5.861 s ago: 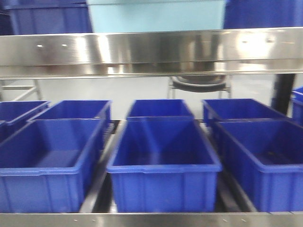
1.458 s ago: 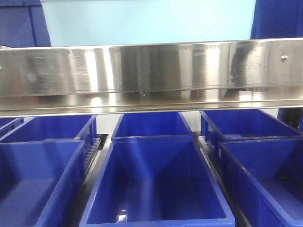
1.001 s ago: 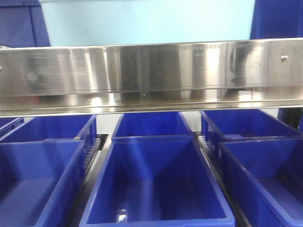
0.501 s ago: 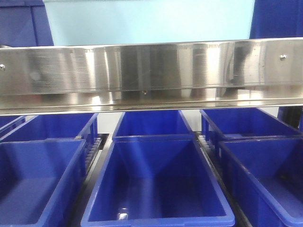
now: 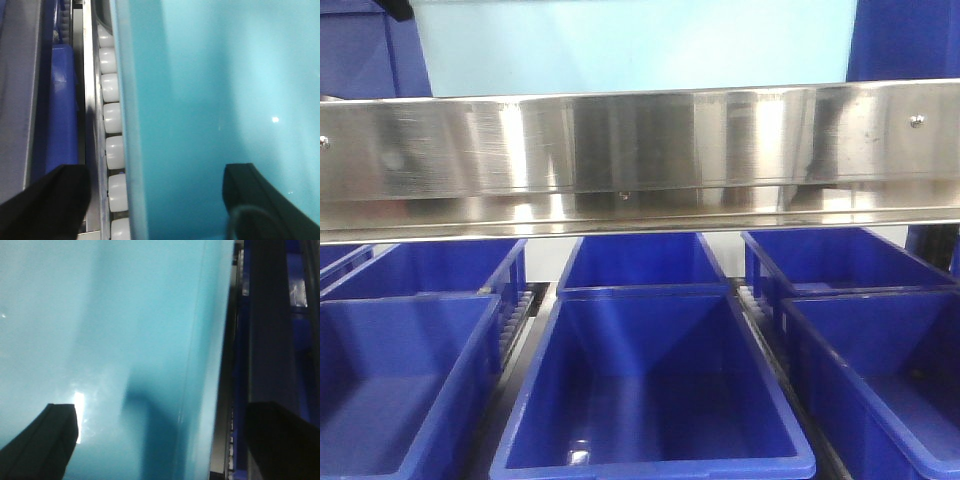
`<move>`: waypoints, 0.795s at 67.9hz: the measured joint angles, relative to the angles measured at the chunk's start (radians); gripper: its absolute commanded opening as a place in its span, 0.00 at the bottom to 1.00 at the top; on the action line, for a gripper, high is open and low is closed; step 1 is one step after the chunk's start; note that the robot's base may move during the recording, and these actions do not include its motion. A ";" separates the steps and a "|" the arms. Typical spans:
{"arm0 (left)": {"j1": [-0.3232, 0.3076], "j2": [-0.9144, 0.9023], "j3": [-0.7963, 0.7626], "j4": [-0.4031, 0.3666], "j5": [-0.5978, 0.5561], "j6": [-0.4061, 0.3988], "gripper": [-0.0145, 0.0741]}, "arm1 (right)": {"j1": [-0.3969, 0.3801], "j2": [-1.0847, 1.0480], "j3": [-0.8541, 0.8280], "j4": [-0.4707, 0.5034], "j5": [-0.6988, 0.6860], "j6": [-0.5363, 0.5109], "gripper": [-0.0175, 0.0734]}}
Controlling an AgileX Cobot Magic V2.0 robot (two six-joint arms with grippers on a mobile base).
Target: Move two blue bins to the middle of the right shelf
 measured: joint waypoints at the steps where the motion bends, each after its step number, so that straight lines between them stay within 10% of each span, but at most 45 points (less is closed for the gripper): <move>1: 0.000 0.002 0.000 0.000 0.000 0.000 0.55 | 0.000 0.003 0.000 0.000 0.000 0.000 0.70; 19: 0.009 0.008 0.001 0.025 0.009 -0.002 0.04 | -0.006 0.021 0.000 -0.021 0.013 -0.009 0.01; 54: 0.009 -0.004 -0.002 0.029 0.032 -0.002 0.04 | -0.005 -0.010 0.000 -0.009 0.027 -0.013 0.02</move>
